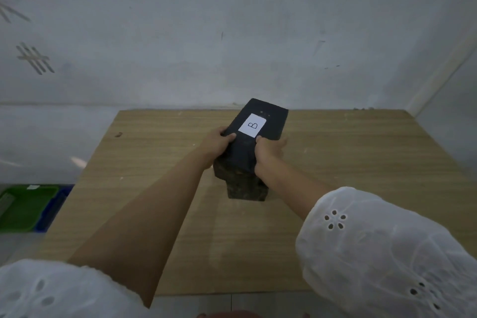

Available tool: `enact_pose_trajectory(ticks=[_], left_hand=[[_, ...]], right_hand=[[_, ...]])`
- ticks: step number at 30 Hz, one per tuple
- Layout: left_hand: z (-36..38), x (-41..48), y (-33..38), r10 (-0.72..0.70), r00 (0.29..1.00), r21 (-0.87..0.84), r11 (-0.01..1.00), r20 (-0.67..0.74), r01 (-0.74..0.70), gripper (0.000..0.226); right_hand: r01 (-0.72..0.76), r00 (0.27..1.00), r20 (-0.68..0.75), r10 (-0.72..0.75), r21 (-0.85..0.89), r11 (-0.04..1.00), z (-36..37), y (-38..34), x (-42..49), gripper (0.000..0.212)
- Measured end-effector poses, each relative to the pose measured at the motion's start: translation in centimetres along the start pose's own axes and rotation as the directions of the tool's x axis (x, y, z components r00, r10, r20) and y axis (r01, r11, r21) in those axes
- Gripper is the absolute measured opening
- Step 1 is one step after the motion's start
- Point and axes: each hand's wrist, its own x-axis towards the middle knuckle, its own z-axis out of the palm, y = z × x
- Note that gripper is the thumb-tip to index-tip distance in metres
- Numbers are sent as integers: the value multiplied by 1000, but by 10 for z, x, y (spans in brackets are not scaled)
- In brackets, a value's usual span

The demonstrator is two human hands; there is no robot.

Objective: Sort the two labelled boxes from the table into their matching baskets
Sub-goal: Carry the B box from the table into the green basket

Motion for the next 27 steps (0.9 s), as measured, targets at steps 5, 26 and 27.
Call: enact_pose_trajectory(ticks=[5, 26, 27], left_hand=[[-12, 4, -1, -34, 992, -124, 992, -119, 19, 37], [21, -18, -18, -433, 875, -504, 817, -216, 280, 79], [18, -15, -18, -428, 882, -516, 810, -200, 276, 75]], right_hand=[[-293, 947, -13, 320, 369, 882, 18, -1, -29, 56], [431, 902, 294, -316, -673, 601, -32, -50, 80, 57], [405, 914, 264, -309, -652, 641, -35, -50, 79, 54]])
